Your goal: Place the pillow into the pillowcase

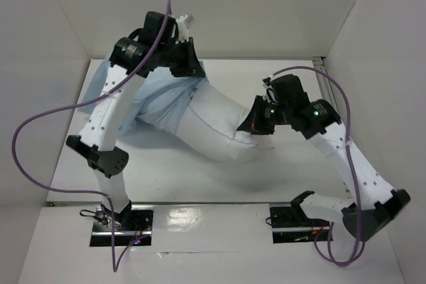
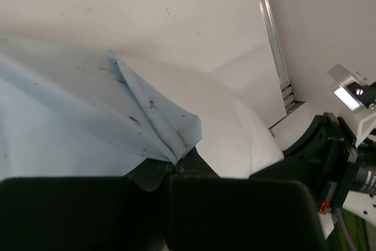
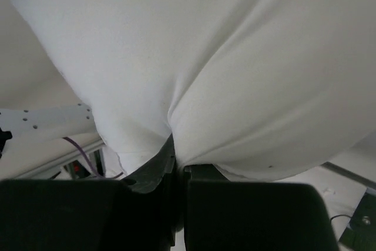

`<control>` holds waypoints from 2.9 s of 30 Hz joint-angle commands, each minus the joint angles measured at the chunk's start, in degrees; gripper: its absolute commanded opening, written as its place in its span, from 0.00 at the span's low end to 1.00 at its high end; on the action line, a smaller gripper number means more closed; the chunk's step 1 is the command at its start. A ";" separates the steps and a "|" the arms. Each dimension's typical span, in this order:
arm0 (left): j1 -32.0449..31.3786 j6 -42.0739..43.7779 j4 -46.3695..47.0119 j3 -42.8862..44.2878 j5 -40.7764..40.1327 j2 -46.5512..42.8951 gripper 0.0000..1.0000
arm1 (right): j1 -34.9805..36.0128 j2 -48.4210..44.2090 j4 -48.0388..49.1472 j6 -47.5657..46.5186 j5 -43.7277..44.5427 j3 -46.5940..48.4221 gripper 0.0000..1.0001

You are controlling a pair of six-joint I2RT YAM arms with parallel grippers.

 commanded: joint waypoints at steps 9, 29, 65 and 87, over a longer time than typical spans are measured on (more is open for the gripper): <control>1.29 4.72 28.85 6.03 0.47 18.31 0.96 | -37.42 26.26 29.46 -0.45 -19.50 -2.80 0.37; -1.00 14.30 27.02 -15.51 -27.05 0.88 0.89 | -32.59 27.33 16.48 -18.27 15.24 11.27 1.00; -6.61 12.11 23.06 -4.20 -20.39 14.77 0.00 | -25.04 38.15 31.15 -13.37 -1.28 5.02 0.00; -2.24 0.49 26.96 -13.38 16.90 9.23 0.00 | 1.76 13.31 56.74 11.94 11.18 -32.30 0.00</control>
